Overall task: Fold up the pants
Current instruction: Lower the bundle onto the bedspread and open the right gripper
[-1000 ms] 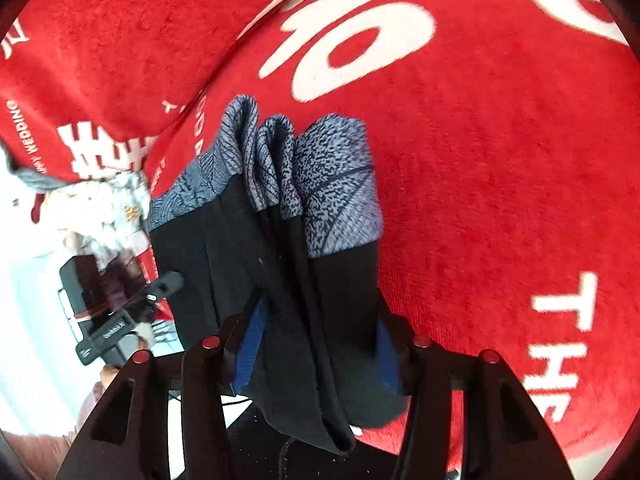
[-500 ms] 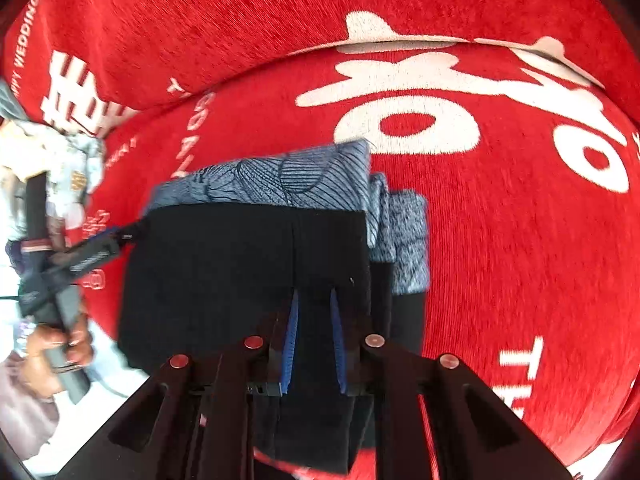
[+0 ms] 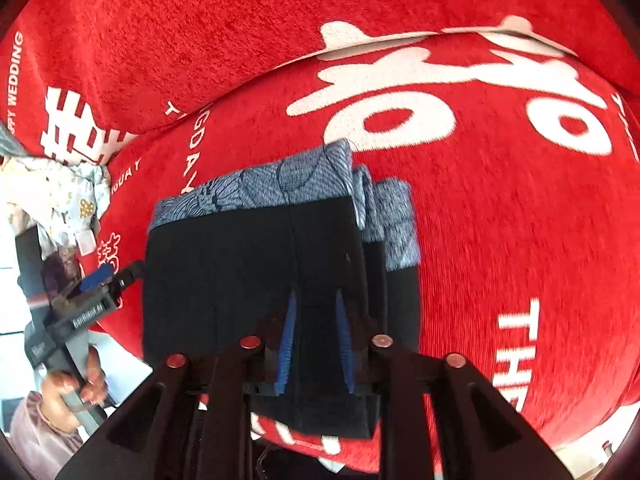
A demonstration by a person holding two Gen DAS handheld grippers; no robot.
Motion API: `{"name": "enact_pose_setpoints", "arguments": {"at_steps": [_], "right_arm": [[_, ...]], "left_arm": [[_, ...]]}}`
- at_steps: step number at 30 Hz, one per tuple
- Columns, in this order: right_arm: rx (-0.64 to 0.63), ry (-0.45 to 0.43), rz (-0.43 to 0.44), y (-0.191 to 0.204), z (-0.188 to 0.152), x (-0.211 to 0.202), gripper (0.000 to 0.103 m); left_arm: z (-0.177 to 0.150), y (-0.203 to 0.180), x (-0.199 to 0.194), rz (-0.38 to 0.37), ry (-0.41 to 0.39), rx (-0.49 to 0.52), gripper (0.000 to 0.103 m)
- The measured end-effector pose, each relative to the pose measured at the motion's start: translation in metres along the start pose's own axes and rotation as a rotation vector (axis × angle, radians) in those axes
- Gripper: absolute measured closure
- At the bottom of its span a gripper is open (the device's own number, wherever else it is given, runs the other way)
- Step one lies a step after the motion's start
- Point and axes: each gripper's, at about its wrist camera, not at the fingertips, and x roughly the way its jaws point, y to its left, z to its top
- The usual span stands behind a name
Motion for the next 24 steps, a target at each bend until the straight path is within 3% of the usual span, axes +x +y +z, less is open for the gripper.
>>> {"name": "enact_pose_setpoints", "arguments": {"at_steps": [2,3,11,16,24], "right_arm": [[0.013,0.001,-0.005,0.001,-0.007,-0.005,0.063],[0.021,0.003,-0.009,0.002,-0.011,-0.008,0.060],[-0.015,0.007,-0.094,0.028,-0.037,-0.024,0.022],[-0.079,-0.018,-0.152,0.053,-0.046,-0.037,0.013],[-0.106,-0.041,-0.237,0.076,-0.057,-0.057,0.013]], "left_arm": [[-0.007,-0.006,-0.006,-0.006,0.023,0.012,0.008],[-0.010,-0.009,-0.008,-0.011,0.042,0.016,0.001],[-0.029,-0.027,-0.045,-0.061,0.024,0.052,0.001],[-0.033,-0.035,-0.065,-0.042,0.032,0.083,0.001],[-0.043,-0.034,-0.088,-0.013,0.060,0.076,0.001]]}}
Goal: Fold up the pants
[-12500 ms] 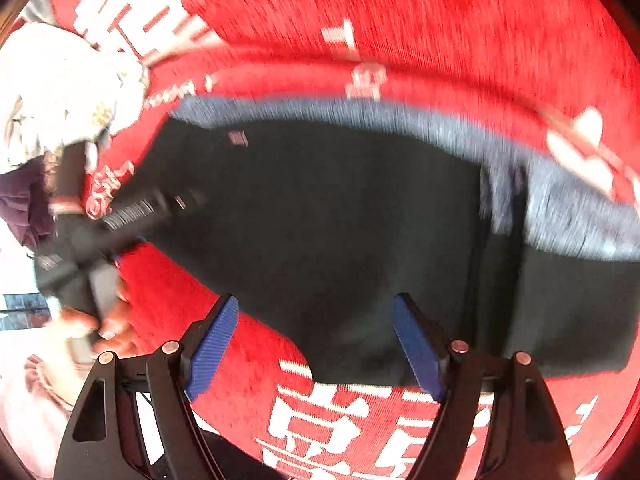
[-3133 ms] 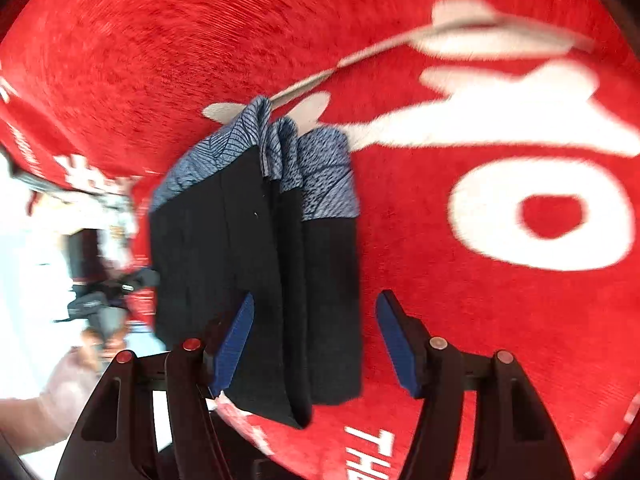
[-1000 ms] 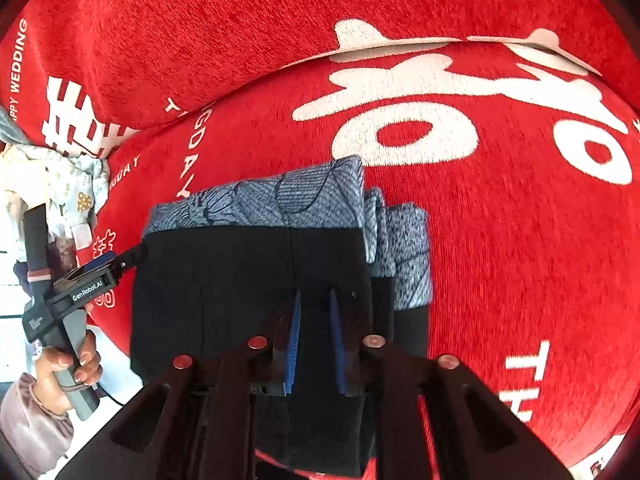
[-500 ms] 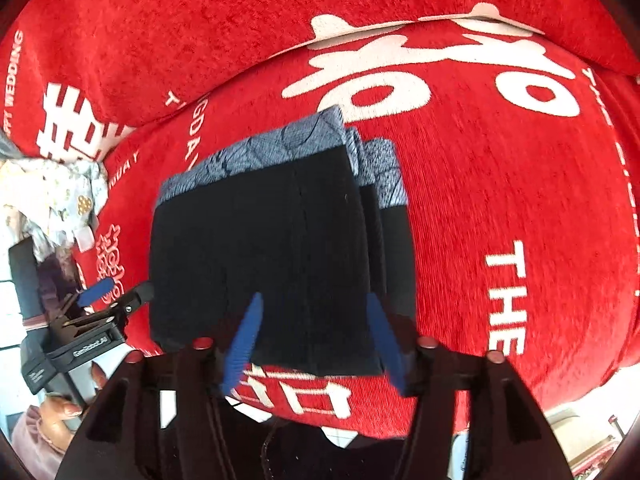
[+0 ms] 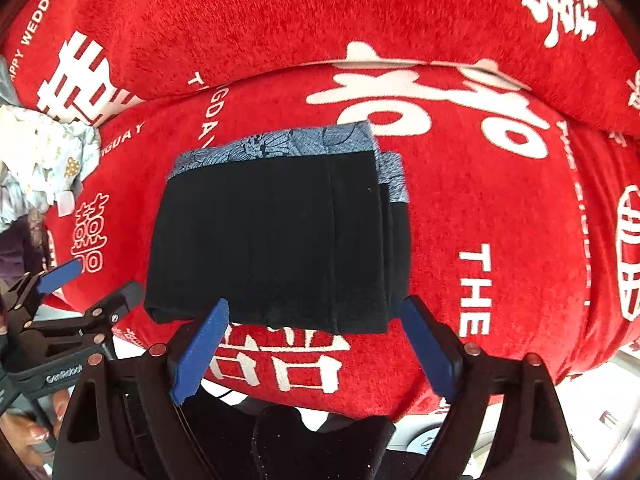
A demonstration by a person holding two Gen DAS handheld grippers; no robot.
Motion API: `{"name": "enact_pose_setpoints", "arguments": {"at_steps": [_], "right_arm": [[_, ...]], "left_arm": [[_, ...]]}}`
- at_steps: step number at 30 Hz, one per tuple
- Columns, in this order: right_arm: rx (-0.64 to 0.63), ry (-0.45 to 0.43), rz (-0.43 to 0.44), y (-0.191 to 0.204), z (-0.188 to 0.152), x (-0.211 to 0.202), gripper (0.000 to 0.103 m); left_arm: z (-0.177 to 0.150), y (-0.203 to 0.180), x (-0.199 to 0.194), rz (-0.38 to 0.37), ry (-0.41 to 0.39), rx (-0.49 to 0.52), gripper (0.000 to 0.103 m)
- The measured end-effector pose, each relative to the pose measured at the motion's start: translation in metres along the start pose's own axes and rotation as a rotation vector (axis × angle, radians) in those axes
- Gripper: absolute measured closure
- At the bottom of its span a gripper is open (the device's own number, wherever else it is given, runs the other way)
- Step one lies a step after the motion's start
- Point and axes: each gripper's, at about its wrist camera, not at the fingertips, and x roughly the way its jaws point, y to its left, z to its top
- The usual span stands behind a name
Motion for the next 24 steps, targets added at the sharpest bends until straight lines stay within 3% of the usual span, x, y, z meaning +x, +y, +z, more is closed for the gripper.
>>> {"name": "enact_pose_setpoints", "arguments": {"at_steps": [11,24], "right_arm": [[-0.007,-0.031,-0.137,0.010,0.000,-0.029,0.013],[0.025,-0.013,-0.165,0.011,-0.004,-0.034,0.013]], "left_arm": [[-0.007,0.008,-0.024,0.022,-0.010,-0.001,0.001],[-0.010,0.007,-0.038,0.004,-0.015,-0.001,0.001]]}}
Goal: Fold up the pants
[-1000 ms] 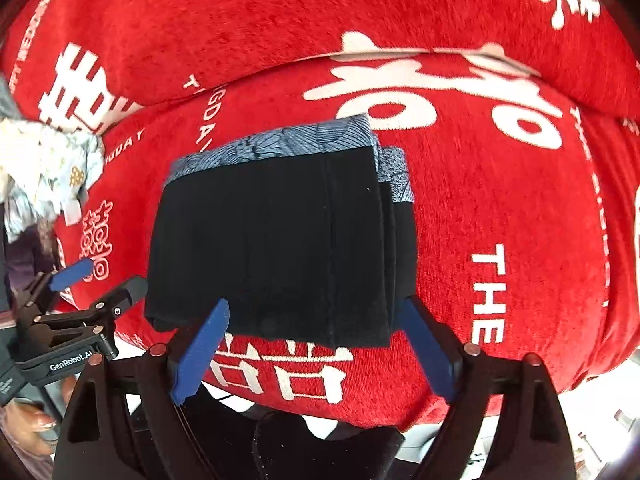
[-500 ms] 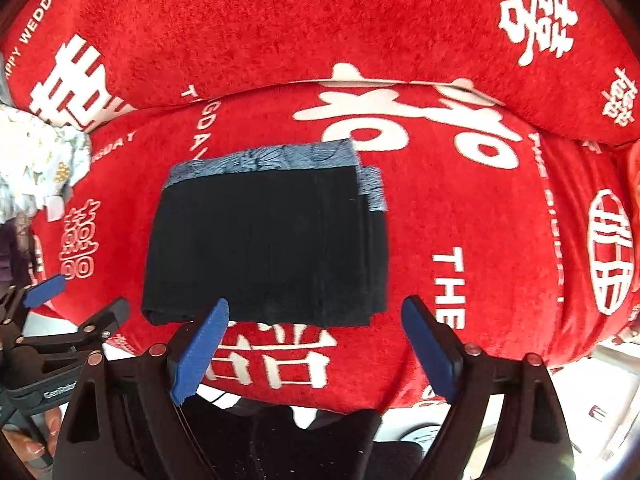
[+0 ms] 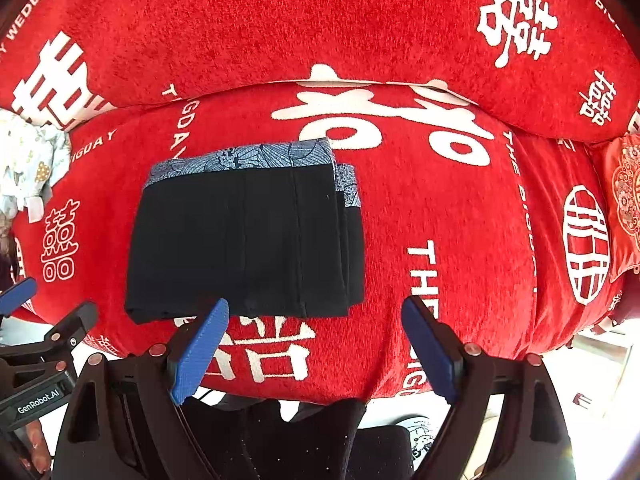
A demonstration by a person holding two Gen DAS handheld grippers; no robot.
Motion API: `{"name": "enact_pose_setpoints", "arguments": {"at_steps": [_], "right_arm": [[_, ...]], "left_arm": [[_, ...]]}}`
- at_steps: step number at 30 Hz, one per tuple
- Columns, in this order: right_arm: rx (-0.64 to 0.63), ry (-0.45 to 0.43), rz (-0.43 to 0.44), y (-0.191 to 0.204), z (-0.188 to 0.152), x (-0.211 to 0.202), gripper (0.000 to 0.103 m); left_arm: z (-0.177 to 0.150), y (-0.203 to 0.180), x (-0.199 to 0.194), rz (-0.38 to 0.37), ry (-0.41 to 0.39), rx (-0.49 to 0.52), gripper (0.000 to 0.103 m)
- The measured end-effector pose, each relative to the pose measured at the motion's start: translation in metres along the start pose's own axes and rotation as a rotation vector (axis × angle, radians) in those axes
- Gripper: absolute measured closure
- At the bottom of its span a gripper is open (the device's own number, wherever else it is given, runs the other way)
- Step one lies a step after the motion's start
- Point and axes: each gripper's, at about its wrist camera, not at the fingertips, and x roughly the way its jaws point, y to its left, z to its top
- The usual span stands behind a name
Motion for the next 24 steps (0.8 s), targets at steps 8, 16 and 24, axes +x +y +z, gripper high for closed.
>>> {"name": "enact_pose_setpoints", "arguments": {"at_steps": [8,16,24], "right_arm": [[0.024,0.015,0.017,-0.0023,-0.0004,-0.0015,0.013],[0.010,0.018,0.012,0.0004,0.0005,-0.0029,0.013],[0.000,0.020,0.009,0.0045,0.0012,-0.0021,0.013]], "left_arm": [[0.0024,0.0002,-0.0027,-0.004,-0.005,-0.007,0.001],[0.0039,0.0003,-0.0036,0.008,-0.009,0.001,0.001],[0.0056,-0.0007,-0.0050,0.037,-0.021,-0.001,0.001]]}}
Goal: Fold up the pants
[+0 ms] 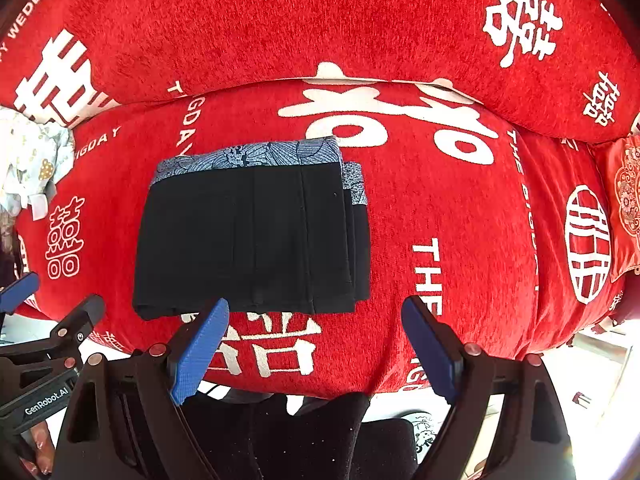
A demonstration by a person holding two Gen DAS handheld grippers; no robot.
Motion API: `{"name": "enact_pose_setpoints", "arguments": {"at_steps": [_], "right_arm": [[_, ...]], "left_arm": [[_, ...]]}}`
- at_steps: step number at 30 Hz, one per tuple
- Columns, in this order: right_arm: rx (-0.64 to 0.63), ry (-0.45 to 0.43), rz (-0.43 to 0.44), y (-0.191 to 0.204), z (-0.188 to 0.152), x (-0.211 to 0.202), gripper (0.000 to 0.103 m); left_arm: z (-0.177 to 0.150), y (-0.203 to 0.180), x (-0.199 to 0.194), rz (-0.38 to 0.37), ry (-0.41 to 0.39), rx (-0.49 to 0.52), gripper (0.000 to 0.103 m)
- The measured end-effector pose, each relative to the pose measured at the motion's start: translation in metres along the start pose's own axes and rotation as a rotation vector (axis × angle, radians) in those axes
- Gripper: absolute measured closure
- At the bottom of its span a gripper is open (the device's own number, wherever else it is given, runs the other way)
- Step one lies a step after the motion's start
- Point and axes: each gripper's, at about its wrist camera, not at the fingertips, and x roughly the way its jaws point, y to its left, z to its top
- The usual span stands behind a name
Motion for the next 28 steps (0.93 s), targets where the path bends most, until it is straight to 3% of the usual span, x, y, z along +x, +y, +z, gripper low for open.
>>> {"name": "enact_pose_setpoints", "arguments": {"at_steps": [28], "right_arm": [[-0.015,0.022,-0.007,0.0018,0.0016,0.0053,0.013]], "left_arm": [[0.0022,-0.0031,-0.0020,-0.021,-0.026,0.008,0.001]]}}
